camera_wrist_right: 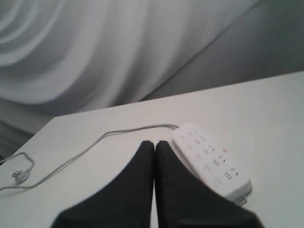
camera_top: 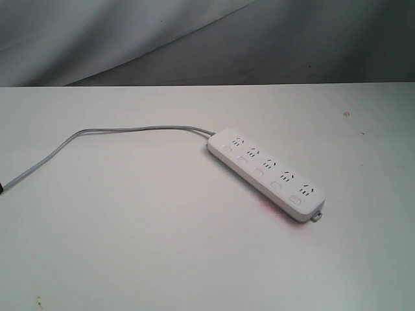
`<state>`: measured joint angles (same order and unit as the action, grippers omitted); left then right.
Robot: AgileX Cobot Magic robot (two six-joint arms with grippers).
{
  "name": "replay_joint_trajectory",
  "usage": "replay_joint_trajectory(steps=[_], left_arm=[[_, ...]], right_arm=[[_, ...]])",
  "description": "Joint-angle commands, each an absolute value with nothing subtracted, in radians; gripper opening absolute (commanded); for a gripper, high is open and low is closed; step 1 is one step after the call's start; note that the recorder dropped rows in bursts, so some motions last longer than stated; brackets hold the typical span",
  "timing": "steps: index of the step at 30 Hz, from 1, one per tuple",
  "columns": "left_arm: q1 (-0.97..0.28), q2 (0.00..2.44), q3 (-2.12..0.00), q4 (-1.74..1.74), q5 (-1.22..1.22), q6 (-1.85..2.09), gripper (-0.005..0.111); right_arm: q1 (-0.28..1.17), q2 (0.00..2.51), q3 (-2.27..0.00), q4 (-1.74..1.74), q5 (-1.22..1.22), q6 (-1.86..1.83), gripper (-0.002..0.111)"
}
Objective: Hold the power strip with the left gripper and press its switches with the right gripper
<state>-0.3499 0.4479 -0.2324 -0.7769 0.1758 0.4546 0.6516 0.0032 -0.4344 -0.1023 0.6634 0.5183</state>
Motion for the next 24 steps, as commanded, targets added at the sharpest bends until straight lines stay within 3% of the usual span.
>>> replay_joint_trajectory(steps=[1,11,16,24], left_arm=[[-0.348,0.441,-0.215,-0.733,0.124,0.453,0.000],[-0.348,0.441,-0.215,-0.634,0.128,0.453,0.000],[-0.348,0.441,-0.214,-0.612,0.128,0.453,0.000],[-0.348,0.441,-0.214,-0.611,0.134,0.452,0.000]], right_arm=[[0.650,0.000,-0.268,-0.199,0.431,0.505,0.000],[0.650,0.000,0.000,-0.349,0.081,0.502,0.000],[0.650,0.000,0.000,-0.373,0.212,0.502,0.000],[0.650,0.000,0.000,-0.347,0.215,0.502,0.000]])
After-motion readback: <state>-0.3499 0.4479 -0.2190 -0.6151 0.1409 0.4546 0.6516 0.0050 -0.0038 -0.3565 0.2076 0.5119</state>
